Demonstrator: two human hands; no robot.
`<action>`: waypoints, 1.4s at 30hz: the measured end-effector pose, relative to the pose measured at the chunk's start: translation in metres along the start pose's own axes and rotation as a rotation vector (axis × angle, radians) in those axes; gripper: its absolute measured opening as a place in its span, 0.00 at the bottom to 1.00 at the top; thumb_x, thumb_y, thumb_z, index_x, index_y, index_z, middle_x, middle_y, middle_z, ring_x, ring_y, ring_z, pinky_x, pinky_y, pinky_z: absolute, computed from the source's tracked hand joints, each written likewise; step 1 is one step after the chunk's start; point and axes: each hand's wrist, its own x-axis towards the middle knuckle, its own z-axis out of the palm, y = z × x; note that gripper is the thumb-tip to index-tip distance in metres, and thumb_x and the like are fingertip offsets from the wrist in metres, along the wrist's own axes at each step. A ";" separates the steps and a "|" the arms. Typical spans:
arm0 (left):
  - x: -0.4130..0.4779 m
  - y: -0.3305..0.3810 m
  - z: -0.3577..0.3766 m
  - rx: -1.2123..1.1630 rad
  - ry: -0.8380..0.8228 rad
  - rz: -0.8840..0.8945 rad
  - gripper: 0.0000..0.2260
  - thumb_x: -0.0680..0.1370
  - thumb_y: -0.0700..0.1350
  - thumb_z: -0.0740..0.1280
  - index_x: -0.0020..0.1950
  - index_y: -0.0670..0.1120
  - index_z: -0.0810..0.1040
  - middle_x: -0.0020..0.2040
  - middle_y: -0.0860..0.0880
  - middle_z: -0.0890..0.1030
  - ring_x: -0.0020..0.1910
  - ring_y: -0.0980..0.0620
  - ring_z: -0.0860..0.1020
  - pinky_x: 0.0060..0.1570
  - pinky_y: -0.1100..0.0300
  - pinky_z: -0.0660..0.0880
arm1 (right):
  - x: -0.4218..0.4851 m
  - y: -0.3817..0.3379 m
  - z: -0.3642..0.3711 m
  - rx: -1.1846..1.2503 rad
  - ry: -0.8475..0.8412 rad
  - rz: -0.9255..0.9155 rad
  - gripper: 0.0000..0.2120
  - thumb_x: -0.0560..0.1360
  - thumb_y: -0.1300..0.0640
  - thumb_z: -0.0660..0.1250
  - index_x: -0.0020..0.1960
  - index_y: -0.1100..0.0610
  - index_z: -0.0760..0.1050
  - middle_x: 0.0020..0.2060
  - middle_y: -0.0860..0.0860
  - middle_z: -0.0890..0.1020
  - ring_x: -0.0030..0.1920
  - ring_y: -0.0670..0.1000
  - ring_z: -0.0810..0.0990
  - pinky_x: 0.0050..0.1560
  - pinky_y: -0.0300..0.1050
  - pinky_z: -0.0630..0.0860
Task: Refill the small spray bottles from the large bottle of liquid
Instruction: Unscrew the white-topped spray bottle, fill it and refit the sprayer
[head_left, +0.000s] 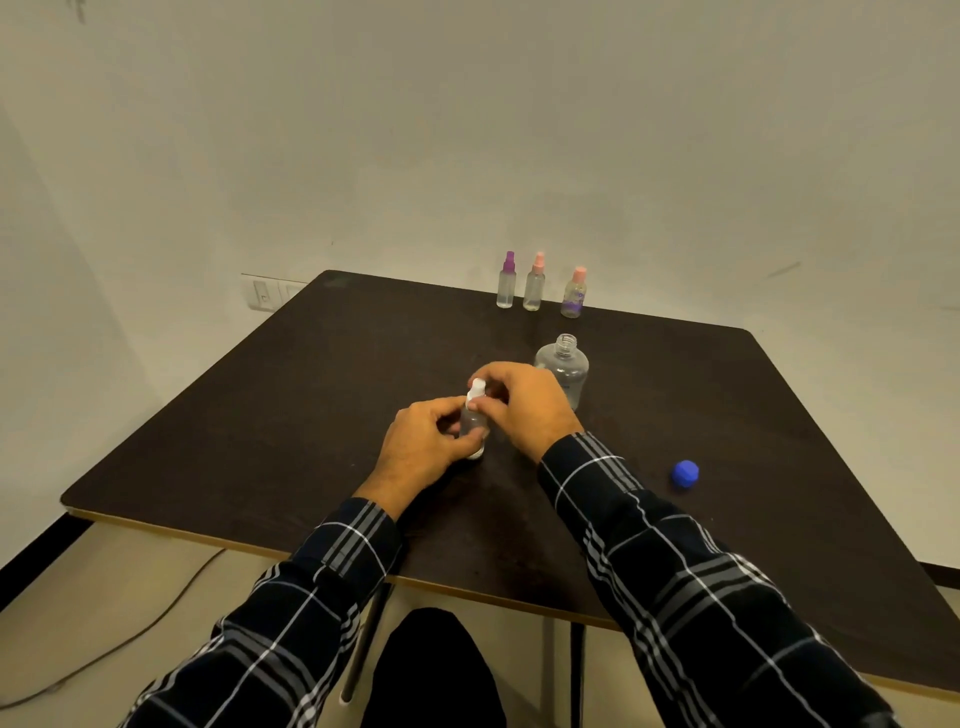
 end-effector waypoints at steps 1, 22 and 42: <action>0.000 0.000 0.000 0.008 0.007 0.001 0.18 0.76 0.48 0.75 0.65 0.55 0.80 0.49 0.57 0.83 0.50 0.60 0.80 0.49 0.66 0.75 | 0.003 -0.002 0.001 -0.039 0.010 0.027 0.08 0.75 0.53 0.73 0.54 0.51 0.79 0.45 0.47 0.82 0.47 0.47 0.80 0.53 0.45 0.79; 0.001 -0.004 0.000 0.001 0.015 -0.005 0.15 0.74 0.47 0.76 0.59 0.58 0.83 0.46 0.57 0.84 0.48 0.59 0.81 0.52 0.58 0.79 | 0.011 -0.001 0.008 -0.086 -0.001 0.095 0.16 0.71 0.47 0.76 0.41 0.51 0.69 0.38 0.48 0.78 0.38 0.49 0.76 0.37 0.42 0.72; 0.001 -0.004 -0.001 0.005 0.025 0.016 0.16 0.74 0.46 0.76 0.61 0.58 0.84 0.44 0.58 0.84 0.46 0.63 0.81 0.48 0.63 0.77 | 0.005 0.014 0.012 0.201 -0.072 0.073 0.26 0.72 0.46 0.75 0.66 0.52 0.73 0.45 0.47 0.76 0.44 0.44 0.75 0.43 0.37 0.70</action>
